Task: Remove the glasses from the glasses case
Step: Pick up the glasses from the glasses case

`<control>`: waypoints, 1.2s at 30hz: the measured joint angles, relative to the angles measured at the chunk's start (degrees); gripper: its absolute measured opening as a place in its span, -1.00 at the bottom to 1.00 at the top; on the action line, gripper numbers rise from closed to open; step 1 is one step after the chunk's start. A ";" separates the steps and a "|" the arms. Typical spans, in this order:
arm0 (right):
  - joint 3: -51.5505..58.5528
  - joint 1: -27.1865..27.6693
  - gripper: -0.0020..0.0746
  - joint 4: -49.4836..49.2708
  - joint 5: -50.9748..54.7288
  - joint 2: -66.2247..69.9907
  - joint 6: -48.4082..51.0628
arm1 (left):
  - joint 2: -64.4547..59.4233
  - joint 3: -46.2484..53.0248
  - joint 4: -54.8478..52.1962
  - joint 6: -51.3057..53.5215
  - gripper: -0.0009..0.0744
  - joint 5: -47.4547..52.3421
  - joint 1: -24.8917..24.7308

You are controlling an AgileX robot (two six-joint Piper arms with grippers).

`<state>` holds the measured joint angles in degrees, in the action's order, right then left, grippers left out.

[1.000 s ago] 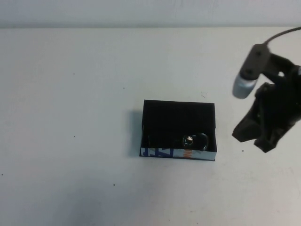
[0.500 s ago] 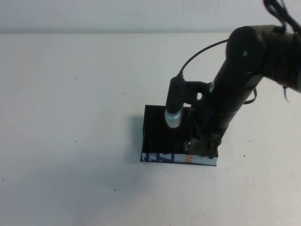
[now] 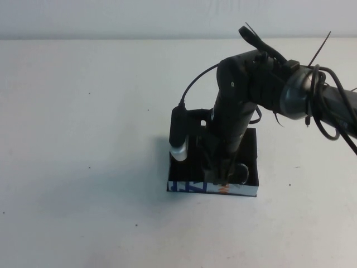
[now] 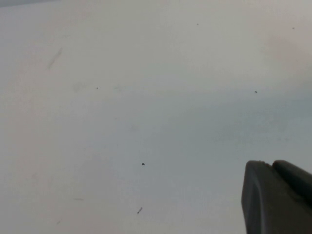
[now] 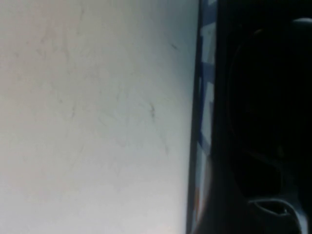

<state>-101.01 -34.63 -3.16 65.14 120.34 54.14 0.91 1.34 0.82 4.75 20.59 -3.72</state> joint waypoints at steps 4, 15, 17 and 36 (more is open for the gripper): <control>-0.36 0.00 -0.15 0.37 -0.56 0.47 0.13 | 0.00 0.00 0.00 0.00 -0.99 0.00 0.00; -0.70 0.33 -0.15 1.81 -2.15 0.60 -1.06 | 0.00 0.00 0.00 0.00 -0.99 0.00 0.00; -0.70 0.33 -0.15 1.81 -2.15 0.60 -1.16 | 0.00 0.00 0.00 0.00 -0.99 0.00 0.00; -0.70 1.38 -0.16 4.71 -5.39 0.50 -2.37 | 0.00 0.00 0.00 0.00 -0.99 0.00 0.00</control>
<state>-101.71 -33.24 1.55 59.75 120.84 51.78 0.91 1.34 0.82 4.75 20.59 -3.72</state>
